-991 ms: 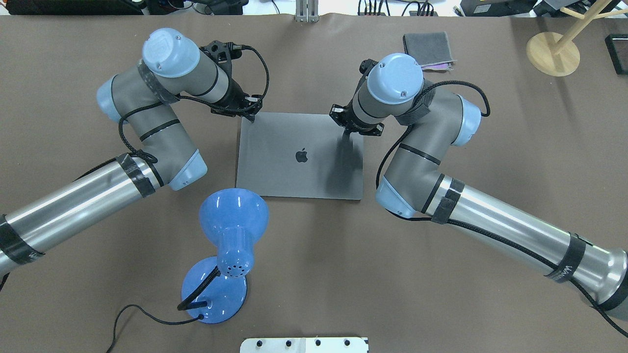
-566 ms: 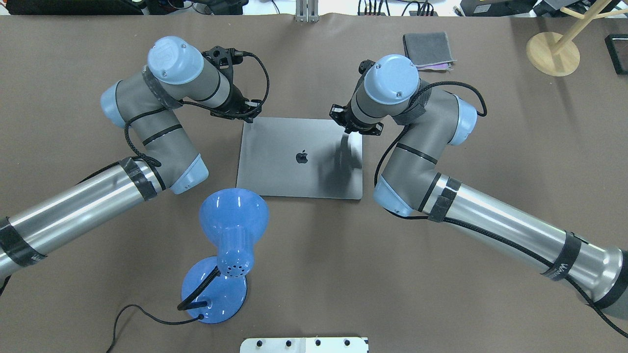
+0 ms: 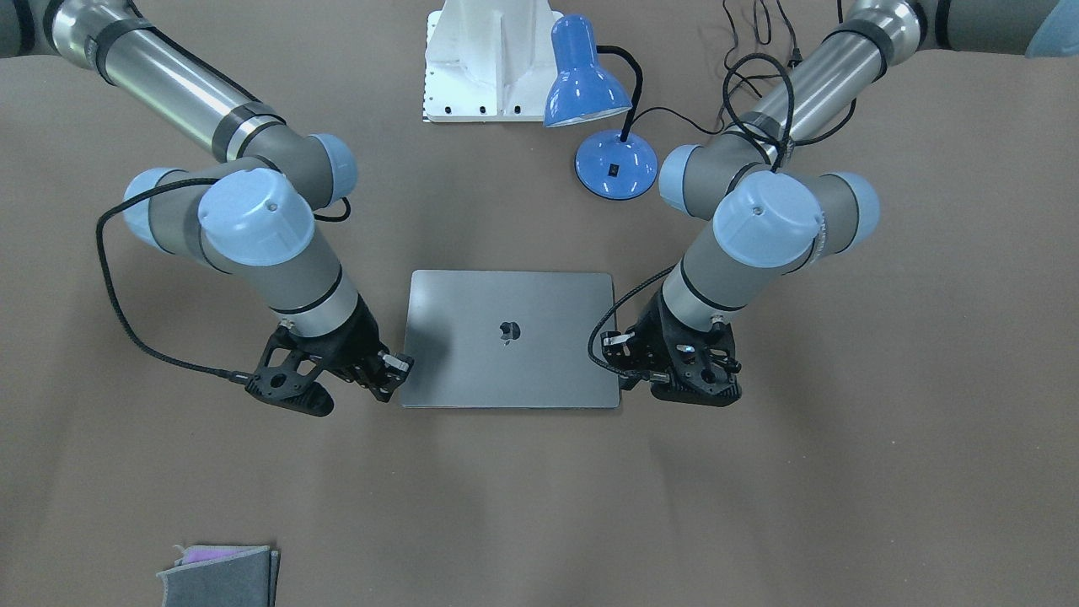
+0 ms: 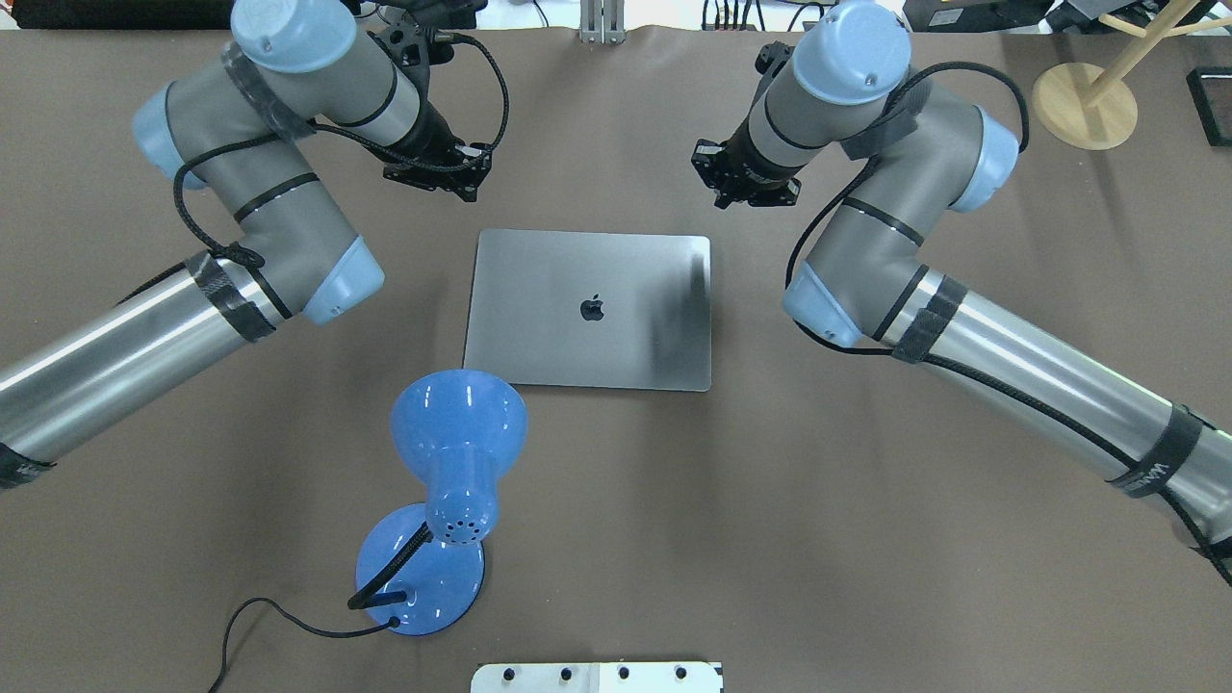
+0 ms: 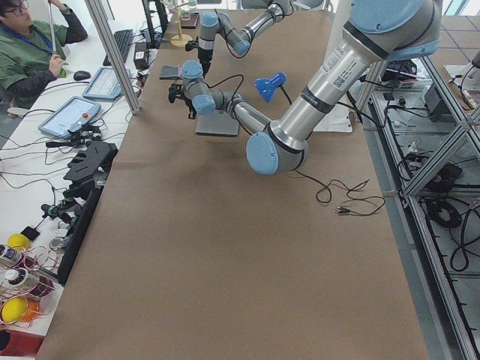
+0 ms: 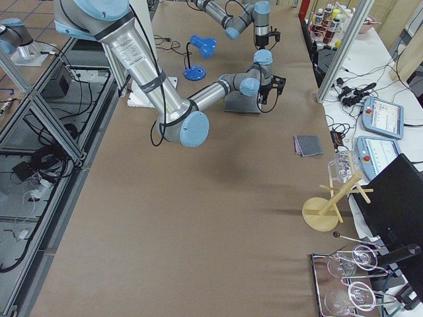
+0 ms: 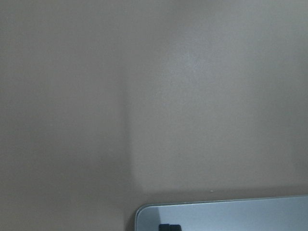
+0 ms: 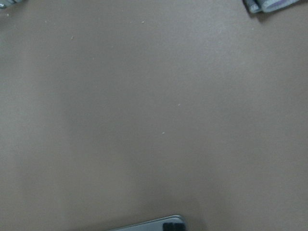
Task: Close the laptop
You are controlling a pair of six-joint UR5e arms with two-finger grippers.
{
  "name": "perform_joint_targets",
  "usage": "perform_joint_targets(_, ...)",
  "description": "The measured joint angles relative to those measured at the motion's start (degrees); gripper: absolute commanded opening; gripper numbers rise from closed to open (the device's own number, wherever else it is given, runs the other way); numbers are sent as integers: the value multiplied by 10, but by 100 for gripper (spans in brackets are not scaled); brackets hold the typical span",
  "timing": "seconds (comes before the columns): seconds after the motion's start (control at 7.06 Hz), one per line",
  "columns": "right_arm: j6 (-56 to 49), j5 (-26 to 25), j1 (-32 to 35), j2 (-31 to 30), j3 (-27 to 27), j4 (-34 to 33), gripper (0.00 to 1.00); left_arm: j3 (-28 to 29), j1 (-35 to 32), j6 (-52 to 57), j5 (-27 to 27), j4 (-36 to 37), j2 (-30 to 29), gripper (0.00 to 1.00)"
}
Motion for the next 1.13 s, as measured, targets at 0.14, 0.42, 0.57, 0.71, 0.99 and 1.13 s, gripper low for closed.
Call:
perform_joint_targets(0.14, -31, 12, 24, -34, 23, -1, 99, -56, -21, 76, -9, 92, 12, 98)
perform_joint_targets(0.42, -132, 15, 70, -93, 43, 0, 100, -158, -58, 247, -14, 203, 69, 99)
perform_joint_targets(0.57, -199, 19, 96, -121, 43, -1, 100, -196, -79, 307, -15, 219, 114, 99)
perform_joint_targets(0.71, -267, 25, 123, -155, 44, 0, 100, -228, -103, 365, -18, 224, 167, 99)
perform_joint_targets(0.99, -418, 36, 175, -251, 68, 4, 100, -253, -173, 450, -50, 229, 252, 99)
perform_joint_targets(1.13, -500, 53, 213, -304, 86, 1, 100, -253, -216, 501, -67, 230, 291, 99)
